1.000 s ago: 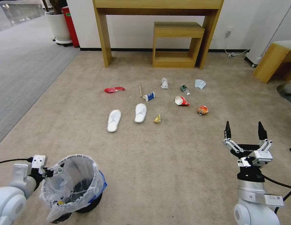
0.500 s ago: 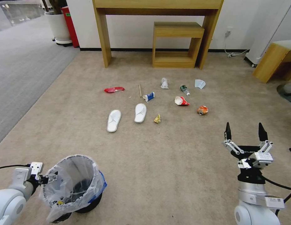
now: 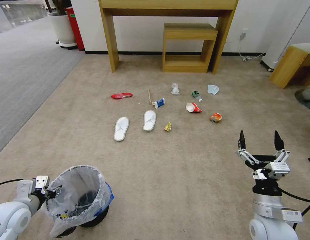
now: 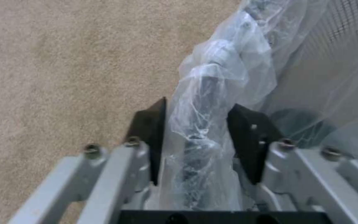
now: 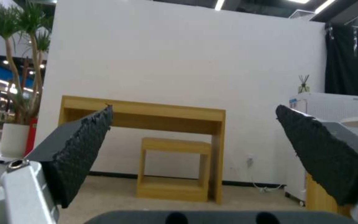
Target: Pick up the trash bin and place the garbage on the floor into it.
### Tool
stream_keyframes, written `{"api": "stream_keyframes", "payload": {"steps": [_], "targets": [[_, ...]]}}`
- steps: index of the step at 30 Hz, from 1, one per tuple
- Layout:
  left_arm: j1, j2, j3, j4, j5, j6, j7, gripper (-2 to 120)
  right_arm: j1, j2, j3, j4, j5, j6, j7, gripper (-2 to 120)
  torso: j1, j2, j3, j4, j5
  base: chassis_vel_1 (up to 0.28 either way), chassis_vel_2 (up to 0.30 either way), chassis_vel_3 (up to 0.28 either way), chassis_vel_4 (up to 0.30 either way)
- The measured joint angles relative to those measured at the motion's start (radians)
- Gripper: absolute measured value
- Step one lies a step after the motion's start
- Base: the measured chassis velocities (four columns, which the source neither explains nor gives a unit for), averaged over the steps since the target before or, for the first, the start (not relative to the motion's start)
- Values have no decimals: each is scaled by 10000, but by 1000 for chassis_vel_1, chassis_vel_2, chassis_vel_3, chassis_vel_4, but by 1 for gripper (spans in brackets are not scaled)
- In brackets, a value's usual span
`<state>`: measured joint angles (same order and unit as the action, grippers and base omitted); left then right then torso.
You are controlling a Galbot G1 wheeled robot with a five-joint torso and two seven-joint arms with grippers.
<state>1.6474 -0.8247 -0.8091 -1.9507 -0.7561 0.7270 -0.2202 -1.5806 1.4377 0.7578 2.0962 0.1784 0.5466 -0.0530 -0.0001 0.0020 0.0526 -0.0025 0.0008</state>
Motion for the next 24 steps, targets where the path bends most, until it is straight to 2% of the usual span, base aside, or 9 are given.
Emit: {"api": "stream_keyframes", "payload": {"steps": [1, 4, 5, 8, 13, 19, 20, 21, 24], "targets": [[0, 0, 0, 0, 0, 0, 0, 36, 0, 0, 0, 0, 0, 0, 0, 100, 0, 0, 0, 0, 0, 0, 0, 0, 0], [33, 0, -3, -68, -127, 77, -119, 23, 39, 30, -26, -21, -17, 3, -2, 100, 0, 0, 0, 0, 0, 0, 0, 0, 0], [33, 0, -3, -68, -127, 77, -119, 23, 39, 30, -26, -21, -17, 3, -2, 100, 0, 0, 0, 0, 0, 0, 0, 0, 0], [52, -1, -18, -85, -164, 91, -134, 9, 49, 38, -32, -57, -26, 26, -12, 100, 0, 0, 0, 0, -2, 0, 0, 0, 0], [12, -99, -46, -141, -345, 53, -268, 5, 51, 37, -24, -93, -28, 61, -16, 100, 0, 2, 0, 0, 2, 0, 0, 0, 0], [-256, -620, -239, -586, -1590, 112, -1167, 3, 83, 15, 10, -170, 2, 85, -26, 100, 0, 1, 0, 0, -4, 0, 0, 0, 0], [-403, -835, -348, -813, -2103, 115, -1615, 3, 118, 8, 12, -249, 9, 85, -28, 100, 0, 1, 1, 1, -3, 0, 0, 0, 0], [-403, -835, -348, -813, -2103, 115, -1615, 3, 118, 8, 12, -249, 9, 85, -28, 100, 0, 1, 1, 1, -3, 0, 0, 0, 0], [-856, -1420, -588, -1254, -3416, 115, -2643, 3, 199, 46, -31, -434, -6, 110, -40, 100, 0, 1, 1, 1, 1, 0, 0, 0, 0]]}}
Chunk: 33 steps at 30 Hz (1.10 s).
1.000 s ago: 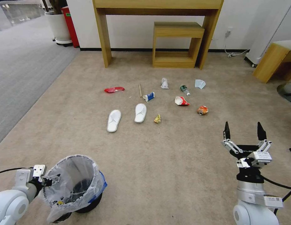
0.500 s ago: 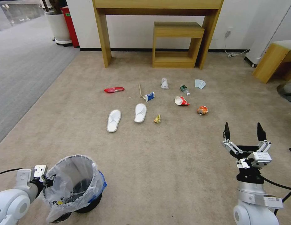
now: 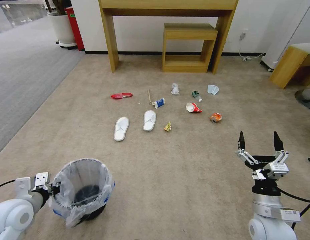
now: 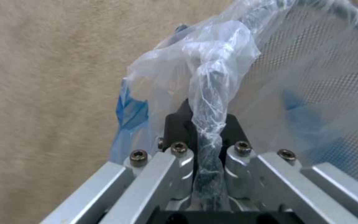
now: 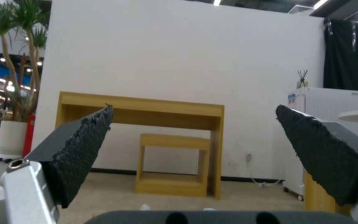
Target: Pick up the trash bin and place the garbage on the floor into it.
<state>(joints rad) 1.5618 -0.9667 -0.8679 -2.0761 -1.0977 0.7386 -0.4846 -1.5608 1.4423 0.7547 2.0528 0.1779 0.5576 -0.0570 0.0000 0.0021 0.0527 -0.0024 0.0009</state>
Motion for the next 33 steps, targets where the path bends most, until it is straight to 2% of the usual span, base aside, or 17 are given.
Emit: {"api": "stream_keyframes", "payload": {"steps": [1, 4, 5, 8, 11, 24, 33], "targets": [[0, 0, 0, 0, 0, 0, 0, 3, 0, 0, 0, 0, 0, 0, 0, 100, 0, 0, 0, 0, 0, 0, 0, 0, 0], [-193, -468, -278, -552, -1133, -4, -780, 3, 16, 98, -123, -41, -74, 25, -66, 100, 0, 0, 0, -3, -1, 0, 0, 0, 0], [-193, -468, -278, -552, -1133, -4, -780, 3, 16, 98, -123, -41, -74, 25, -66, 100, 0, 0, 0, -3, -1, 0, 0, 0, 0], [-295, -918, -624, -1049, -2035, -7, -1550, 3, 21, 164, -163, -131, -150, 119, -152, 100, 0, 0, 0, 0, 0, 0, 0, 0, 0], [-303, -1179, -779, -1296, -2319, -9, -1827, 3, 25, 202, -170, -230, -179, 191, -195, 100, 0, 0, 0, 0, 0, 0, 0, 0, 0], [31, -1871, -1167, -2370, -2351, -17, -2156, 3, 53, 429, -178, -310, -341, 8, -212, 100, 0, 0, 0, 0, 0, 0, 0, 0, 0], [-86, -1824, -1162, -2381, -2281, -23, -2166, 3, -23, 559, -67, -359, -487, 102, -190, 100, 0, -2, 0, -1, -2, 0, 0, 0, 0]]}}
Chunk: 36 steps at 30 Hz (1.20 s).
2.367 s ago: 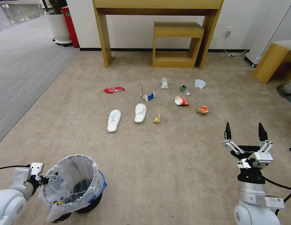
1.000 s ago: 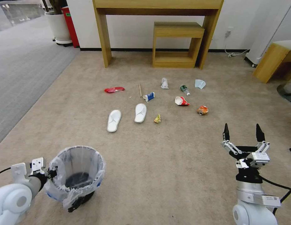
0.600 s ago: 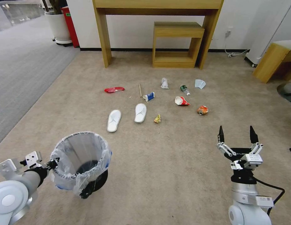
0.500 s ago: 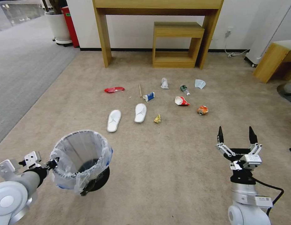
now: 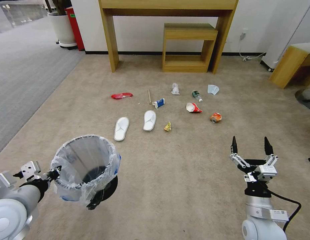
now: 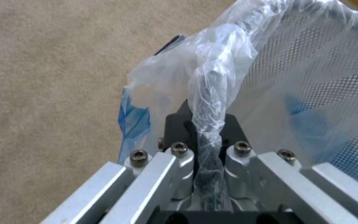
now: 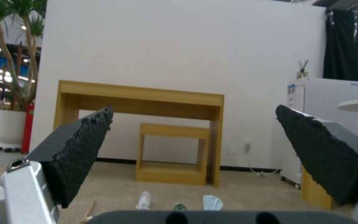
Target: Pick up the trash bin and place the garbage on the floor into it.
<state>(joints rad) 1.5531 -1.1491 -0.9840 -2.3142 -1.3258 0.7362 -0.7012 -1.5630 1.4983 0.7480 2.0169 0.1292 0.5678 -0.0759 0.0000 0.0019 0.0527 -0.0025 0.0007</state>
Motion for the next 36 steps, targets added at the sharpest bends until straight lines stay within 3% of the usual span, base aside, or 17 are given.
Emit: {"api": "stream_keyframes", "payload": {"steps": [18, 36], "targets": [[73, 188, -207, 179, -241, -8, 127, 3, -156, 166, -54, 240, -216, 47, -25, 100, 0, 0, 0, 0, 2, 4, 44, -6, -51], [60, 74, -129, 165, -41, -8, 167, 3, 52, -37, -66, 70, -60, 141, -23, 100, 0, 1, -1, -1, -4, 61, 341, -50, -324]]}}
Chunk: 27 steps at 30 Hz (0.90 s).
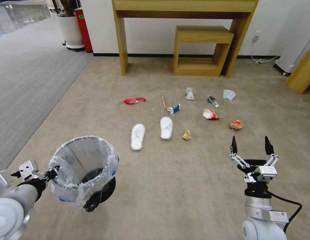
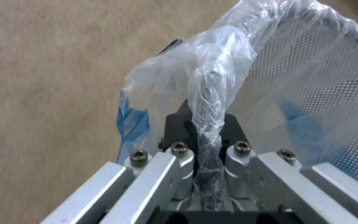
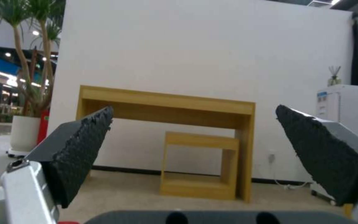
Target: Pick up the trash bin and place the garbage on the floor into it.
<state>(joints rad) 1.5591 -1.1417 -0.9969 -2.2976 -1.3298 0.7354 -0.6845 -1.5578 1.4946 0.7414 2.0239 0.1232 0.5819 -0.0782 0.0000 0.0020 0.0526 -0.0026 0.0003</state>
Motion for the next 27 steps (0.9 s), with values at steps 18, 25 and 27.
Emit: {"api": "stream_keyframes", "payload": {"steps": [18, 25, 27], "targets": [[-49, -129, 246, 59, 262, -4, 130, 3, 106, -110, 35, -221, 94, 94, 8, 100, 0, 0, 3, 2, 10, -285, 368, 294, -379], [-42, -145, 251, 47, 269, -4, 142, 3, 139, -121, 19, -271, 94, 112, 9, 100, 0, 0, 2, 2, 9, -341, 370, 328, -389], [-41, -149, 250, 46, 275, -3, 142, 3, 148, -124, 16, -285, 100, 122, 8, 100, -1, 0, 2, 3, 8, -240, 422, 248, -422]]}}
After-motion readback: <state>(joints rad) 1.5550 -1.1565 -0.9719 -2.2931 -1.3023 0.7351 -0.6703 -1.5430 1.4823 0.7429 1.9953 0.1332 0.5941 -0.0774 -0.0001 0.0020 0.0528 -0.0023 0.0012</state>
